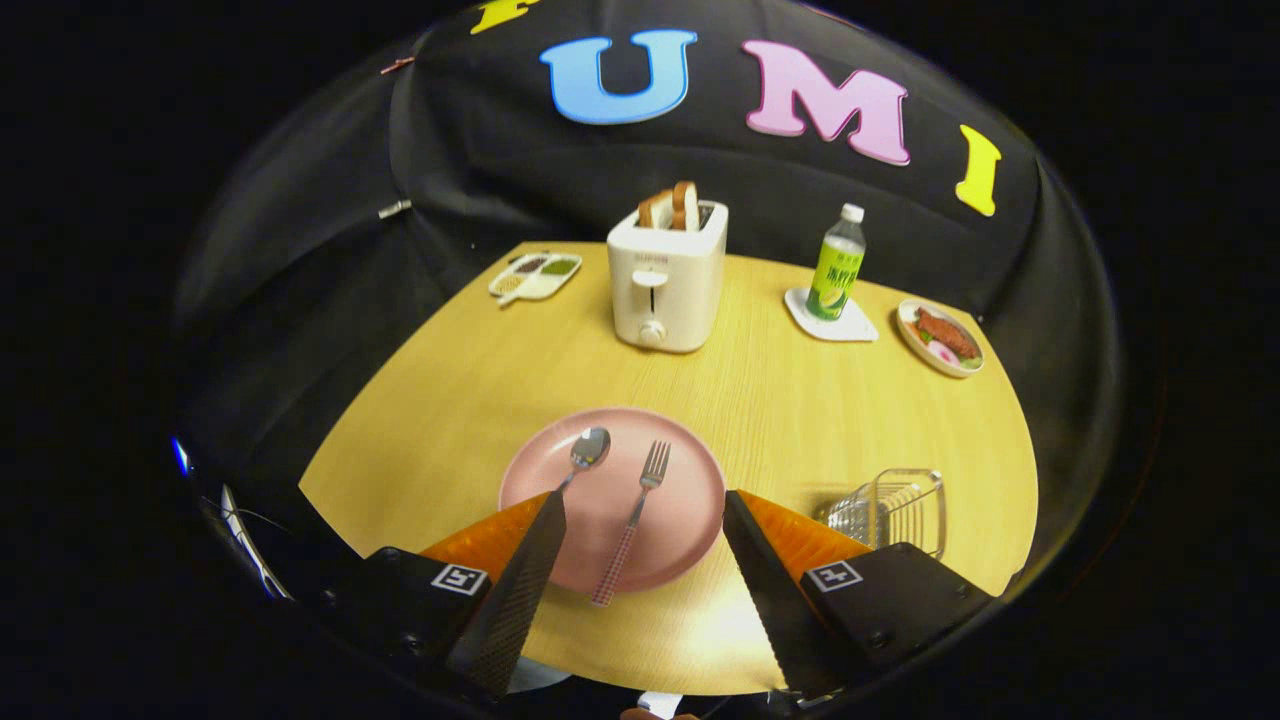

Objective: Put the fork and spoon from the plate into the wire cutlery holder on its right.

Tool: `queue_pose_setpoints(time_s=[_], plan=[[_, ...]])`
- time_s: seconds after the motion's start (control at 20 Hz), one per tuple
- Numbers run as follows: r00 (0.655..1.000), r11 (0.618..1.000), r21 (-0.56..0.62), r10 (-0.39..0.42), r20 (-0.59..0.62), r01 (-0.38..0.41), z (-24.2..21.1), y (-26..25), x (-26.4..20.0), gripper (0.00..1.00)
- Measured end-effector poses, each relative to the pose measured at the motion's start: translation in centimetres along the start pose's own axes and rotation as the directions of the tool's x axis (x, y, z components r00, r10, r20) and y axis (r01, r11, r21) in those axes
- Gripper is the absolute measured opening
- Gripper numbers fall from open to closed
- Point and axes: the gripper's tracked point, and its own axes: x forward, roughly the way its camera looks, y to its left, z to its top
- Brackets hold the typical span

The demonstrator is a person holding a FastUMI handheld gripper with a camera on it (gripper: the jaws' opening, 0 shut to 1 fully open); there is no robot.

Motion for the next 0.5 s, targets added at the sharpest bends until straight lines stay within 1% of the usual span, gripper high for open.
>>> queue_pose_setpoints(time_s=[0.15,0.35,0.45,0.5], plan=[[0.992,1.000,-0.005,-0.009,-0.122,0.009,-3.0,0.5,2.7,0.99],[0.980,0.999,-0.025,-0.029,-0.199,0.024,-4.7,0.7,4.7,0.99],[0.972,0.999,-0.035,-0.034,-0.234,0.026,-5.4,0.7,5.5,0.97],[0.967,0.999,-0.036,-0.032,-0.254,0.024,-5.8,0.8,5.8,0.93]])
